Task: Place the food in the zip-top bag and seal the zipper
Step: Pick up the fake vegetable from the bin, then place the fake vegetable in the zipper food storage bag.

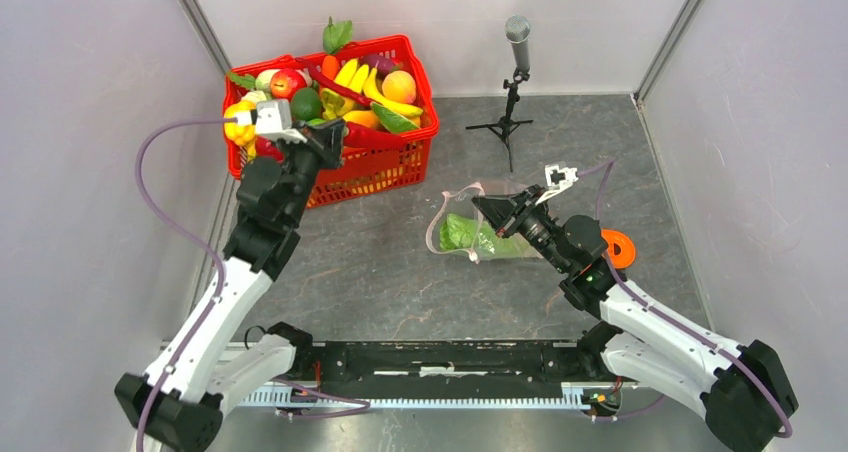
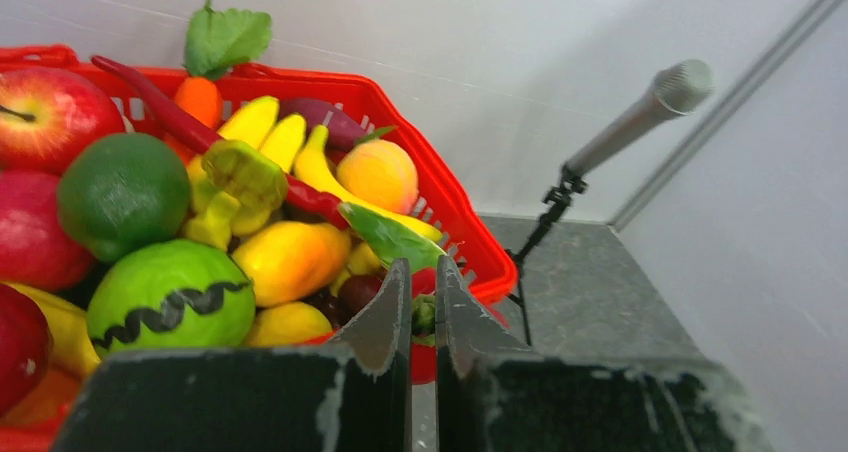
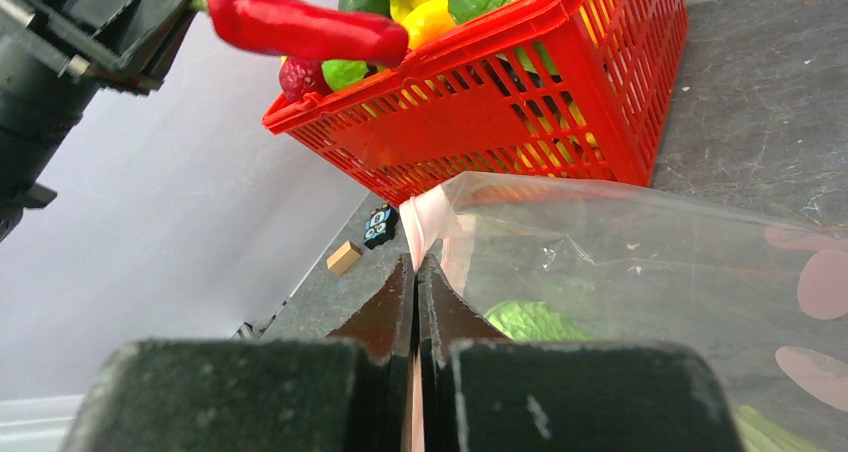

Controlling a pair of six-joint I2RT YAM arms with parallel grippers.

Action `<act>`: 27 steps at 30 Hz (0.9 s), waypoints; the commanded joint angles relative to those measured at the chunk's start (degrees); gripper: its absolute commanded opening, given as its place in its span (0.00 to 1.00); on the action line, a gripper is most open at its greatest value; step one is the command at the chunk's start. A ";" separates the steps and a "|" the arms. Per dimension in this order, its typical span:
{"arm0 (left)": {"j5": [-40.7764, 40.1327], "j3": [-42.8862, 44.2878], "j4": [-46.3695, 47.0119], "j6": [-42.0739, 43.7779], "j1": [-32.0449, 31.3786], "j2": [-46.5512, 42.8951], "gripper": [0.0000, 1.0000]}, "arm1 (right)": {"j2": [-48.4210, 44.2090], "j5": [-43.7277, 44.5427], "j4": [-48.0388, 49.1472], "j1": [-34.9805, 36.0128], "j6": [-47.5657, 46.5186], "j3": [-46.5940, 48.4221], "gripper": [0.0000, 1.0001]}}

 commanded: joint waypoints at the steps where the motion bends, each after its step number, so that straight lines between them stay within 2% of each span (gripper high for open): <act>1: 6.17 -4.76 -0.65 -9.28 0.06 -6.58 0.02 | 0.08 0.26 4.10 0.18 0.55 1.69 0.00; 8: 17.10 -11.93 2.11 -18.58 -0.13 -11.91 0.02 | 0.95 0.18 4.87 0.18 1.19 1.48 0.00; 15: 19.11 -18.20 4.47 -22.27 -2.47 -14.60 0.02 | 1.65 -0.09 5.73 0.16 1.49 1.67 0.00; 19: 15.77 -20.54 6.58 -24.46 -6.44 -13.93 0.02 | 2.01 -0.16 6.10 0.17 1.71 1.77 0.00; 27: -0.11 -23.01 13.37 -23.10 -18.38 -9.22 0.02 | 1.85 -0.26 6.13 0.17 1.85 1.59 0.00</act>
